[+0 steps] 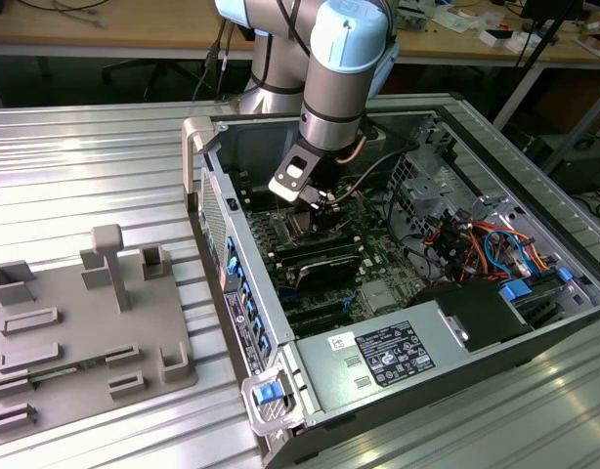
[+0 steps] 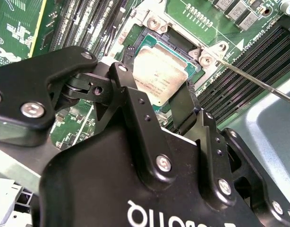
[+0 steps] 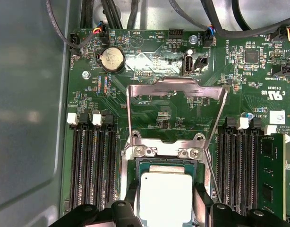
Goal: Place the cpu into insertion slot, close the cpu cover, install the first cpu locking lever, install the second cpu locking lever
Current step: 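Place the cpu into insertion slot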
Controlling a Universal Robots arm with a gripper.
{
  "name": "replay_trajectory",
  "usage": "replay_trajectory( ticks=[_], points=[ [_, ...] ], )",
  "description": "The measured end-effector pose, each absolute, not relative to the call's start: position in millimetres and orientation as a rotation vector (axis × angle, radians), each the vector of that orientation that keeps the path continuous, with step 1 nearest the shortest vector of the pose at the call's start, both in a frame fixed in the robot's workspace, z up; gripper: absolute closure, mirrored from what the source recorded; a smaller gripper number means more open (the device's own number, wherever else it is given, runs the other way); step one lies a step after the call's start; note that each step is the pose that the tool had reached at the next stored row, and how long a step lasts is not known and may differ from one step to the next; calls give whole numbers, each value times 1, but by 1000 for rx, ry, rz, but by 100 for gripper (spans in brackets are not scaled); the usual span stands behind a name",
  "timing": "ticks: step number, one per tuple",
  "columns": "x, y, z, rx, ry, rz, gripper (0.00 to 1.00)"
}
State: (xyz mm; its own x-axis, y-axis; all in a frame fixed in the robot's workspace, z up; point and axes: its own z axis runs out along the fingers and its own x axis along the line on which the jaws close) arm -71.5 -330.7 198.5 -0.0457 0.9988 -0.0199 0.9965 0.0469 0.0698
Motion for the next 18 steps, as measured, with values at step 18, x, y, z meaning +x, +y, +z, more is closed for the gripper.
replay_trajectory(
  ticks=[18],
  points=[
    [-71,-335,198,2126,2226,56,31]
  ],
)
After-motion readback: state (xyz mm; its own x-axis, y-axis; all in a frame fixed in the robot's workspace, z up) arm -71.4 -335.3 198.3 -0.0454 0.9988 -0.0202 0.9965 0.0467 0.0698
